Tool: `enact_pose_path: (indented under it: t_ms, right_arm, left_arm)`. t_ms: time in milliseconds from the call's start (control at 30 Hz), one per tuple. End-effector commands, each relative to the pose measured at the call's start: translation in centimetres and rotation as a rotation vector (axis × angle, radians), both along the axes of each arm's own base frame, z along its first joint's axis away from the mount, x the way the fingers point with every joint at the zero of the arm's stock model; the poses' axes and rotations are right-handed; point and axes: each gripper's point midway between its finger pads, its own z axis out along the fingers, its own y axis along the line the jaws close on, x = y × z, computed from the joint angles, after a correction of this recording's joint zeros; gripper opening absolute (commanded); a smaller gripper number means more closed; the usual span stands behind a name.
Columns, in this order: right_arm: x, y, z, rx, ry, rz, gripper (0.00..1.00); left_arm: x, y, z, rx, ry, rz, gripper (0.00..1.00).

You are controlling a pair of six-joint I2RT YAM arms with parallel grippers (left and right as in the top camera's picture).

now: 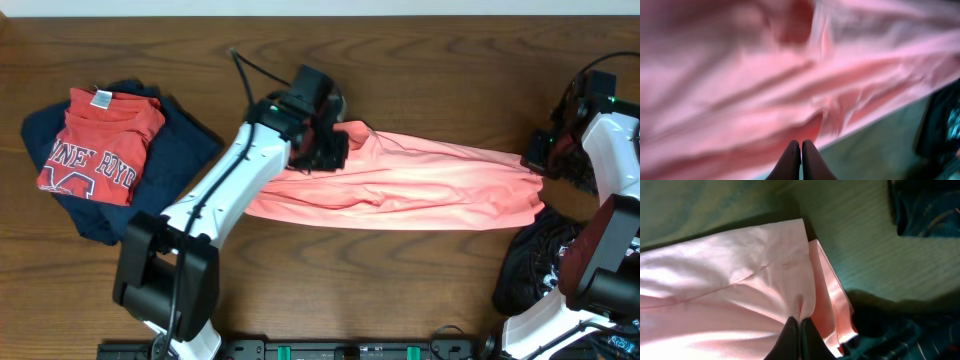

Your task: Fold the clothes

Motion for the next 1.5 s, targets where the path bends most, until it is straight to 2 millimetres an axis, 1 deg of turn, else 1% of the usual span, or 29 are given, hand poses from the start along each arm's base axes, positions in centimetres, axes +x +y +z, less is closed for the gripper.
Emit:
enact_pose_path:
  t_ms: [0,67,100,167,200,267,333,433,567,700,800,833,867,967,1000,1100,1133,1267,1367,1400,1467]
  right_arm:
    - [-0.1,-1.0,0.9,-0.048,-0.008,-0.026,0.01]
    - [-0.1,-1.0,0.9,-0.047,-0.006,-0.026,0.01]
    - [-0.2,-1.0,0.9,-0.047,-0.004,-0.026,0.01]
    - [-0.2,-1.0,0.9,-0.046,-0.004,-0.025,0.01]
    - [-0.2,-0.9,0.9,-0.046,-0.004,-0.024,0.01]
    - [-0.1,-0.9,0.9,-0.045,-0.004,-0.024,0.01]
    - [-0.1,-0.9,0.9,-0.045,-0.004,-0.024,0.01]
    - [-0.1,-0.8,0.9,-0.041,-0.006,-0.023,0.01]
    - [0.2,-0.6,0.9,-0.027,-0.019,-0.037,0.01]
    - [0.3,-0.7,0.9,-0.027,-0.023,-0.036,0.01]
    - [0.3,-0.7,0.9,-0.027,-0.023,-0.036,0.01]
    - [0.3,-0.7,0.9,-0.027,-0.023,-0.036,0.01]
    - [0.2,-0.7,0.9,-0.027,-0.023,-0.036,0.01]
    - [0.2,-0.7,0.9,-0.028,-0.022,-0.036,0.01]
    - [0.3,-0.7,0.9,-0.028,-0.023,-0.036,0.01]
    - [0.2,-0.7,0.9,-0.028,-0.022,-0.036,0.01]
    - [0.2,-0.7,0.9,-0.028,-0.022,-0.036,0.01]
    - [0.0,-1.2,0.9,-0.055,-0.013,-0.04,0.01]
    - [-0.3,-1.2,0.9,-0.06,0.0,-0.041,0.01]
    - [-0.4,-1.2,0.9,-0.059,0.004,-0.042,0.01]
    - [-0.6,-1.2,0.8,-0.057,0.015,-0.042,0.01]
  left_arm:
    - [-0.3,-0.4,-0.5,0.042,-0.022,-0.031,0.06]
    - [0.9,-0.6,-0.3,0.042,-0.082,-0.021,0.24]
    - [1.7,-1.1,0.1,0.023,-0.122,-0.027,0.32]
    - [3.6,-1.8,0.8,-0.004,-0.208,-0.021,0.65]
    - [4.3,-2.0,1.1,-0.012,-0.239,-0.016,0.68]
    - [6.0,-2.9,1.7,-0.039,-0.315,-0.011,0.68]
    - [7.2,-3.6,1.8,-0.065,-0.362,-0.011,0.68]
    - [8.4,-4.5,1.0,-0.083,-0.393,-0.011,0.68]
    - [9.4,-6.0,-1.6,-0.093,-0.404,-0.025,0.68]
    - [9.4,-7.5,-5.0,-0.087,-0.385,-0.05,0.68]
    - [8.8,-7.9,-7.5,-0.066,-0.346,-0.066,0.68]
    - [8.5,-7.9,-8.3,-0.057,-0.329,-0.071,0.65]
    - [8.2,-7.8,-8.8,-0.047,-0.312,-0.074,0.57]
    - [7.6,-7.5,-9.2,-0.029,-0.284,-0.077,0.13]
    - [7.6,-7.4,-9.0,-0.028,-0.283,-0.075,0.06]
    - [7.8,-6.9,-7.5,-0.035,-0.296,-0.064,0.06]
    - [7.9,-6.7,-6.7,-0.04,-0.305,-0.059,0.06]
    - [7.9,-5.8,-2.5,-0.06,-0.344,-0.042,0.06]
    - [6.8,-5.0,0.1,-0.066,-0.334,-0.02,0.06]
    - [6.3,-4.7,0.5,-0.061,-0.321,-0.017,0.06]
    - [5.0,-4.2,0.8,-0.04,-0.282,-0.023,0.06]
